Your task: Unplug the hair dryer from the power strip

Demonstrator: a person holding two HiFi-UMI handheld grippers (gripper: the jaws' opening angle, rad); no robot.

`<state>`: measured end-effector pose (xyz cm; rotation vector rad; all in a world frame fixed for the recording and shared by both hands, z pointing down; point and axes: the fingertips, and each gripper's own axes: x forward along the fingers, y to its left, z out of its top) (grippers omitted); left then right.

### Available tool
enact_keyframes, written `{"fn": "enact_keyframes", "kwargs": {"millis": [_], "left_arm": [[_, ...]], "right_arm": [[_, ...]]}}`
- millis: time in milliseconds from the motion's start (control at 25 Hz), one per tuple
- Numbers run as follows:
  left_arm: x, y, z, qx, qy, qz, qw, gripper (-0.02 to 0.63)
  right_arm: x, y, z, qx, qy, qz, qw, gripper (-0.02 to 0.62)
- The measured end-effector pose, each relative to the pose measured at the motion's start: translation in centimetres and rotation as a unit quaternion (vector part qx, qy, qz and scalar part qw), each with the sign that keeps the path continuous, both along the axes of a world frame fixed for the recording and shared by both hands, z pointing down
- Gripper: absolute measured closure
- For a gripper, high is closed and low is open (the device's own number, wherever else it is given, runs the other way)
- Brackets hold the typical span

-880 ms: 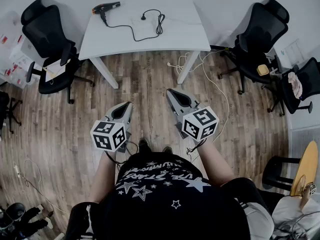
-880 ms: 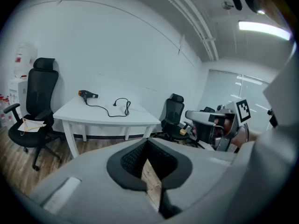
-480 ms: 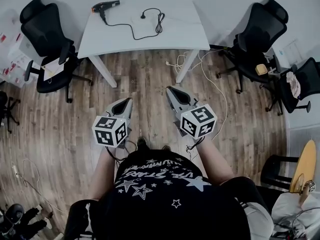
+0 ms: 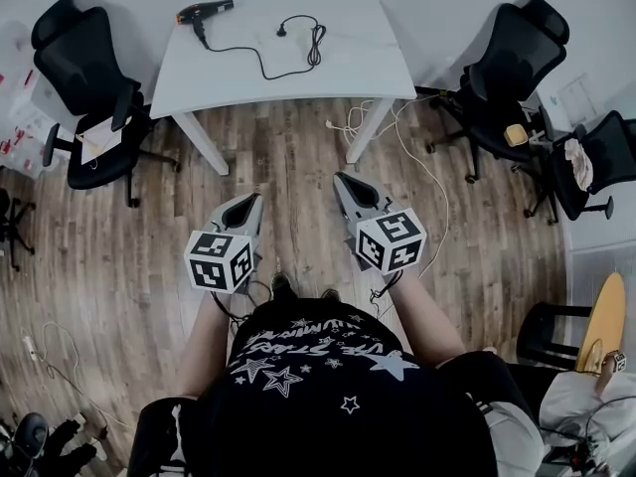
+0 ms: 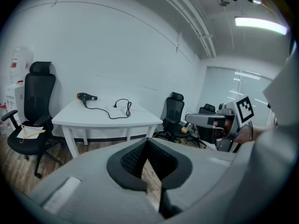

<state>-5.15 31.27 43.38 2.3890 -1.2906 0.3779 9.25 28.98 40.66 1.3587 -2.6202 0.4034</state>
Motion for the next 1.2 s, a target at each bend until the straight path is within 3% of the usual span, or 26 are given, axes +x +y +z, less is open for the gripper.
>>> {"fn": "enact_keyframes", "kwargs": {"millis": [680, 1200], "left_arm": [[-5.5, -2.9, 1.5, -0.008, 0.028, 0.047, 0.9985, 0.598], [-8.1, -5.6, 2.7, -0.019, 0.043, 0.017, 0.9988, 0.598]], "right_arm": [[-5.4, -3.3, 0.5, 0.003, -0.006, 0.044, 0.999, 0.586], [-7.4, -7.1, 1.1, -0.006, 0.002, 0.024, 1.000, 0.586]]}}
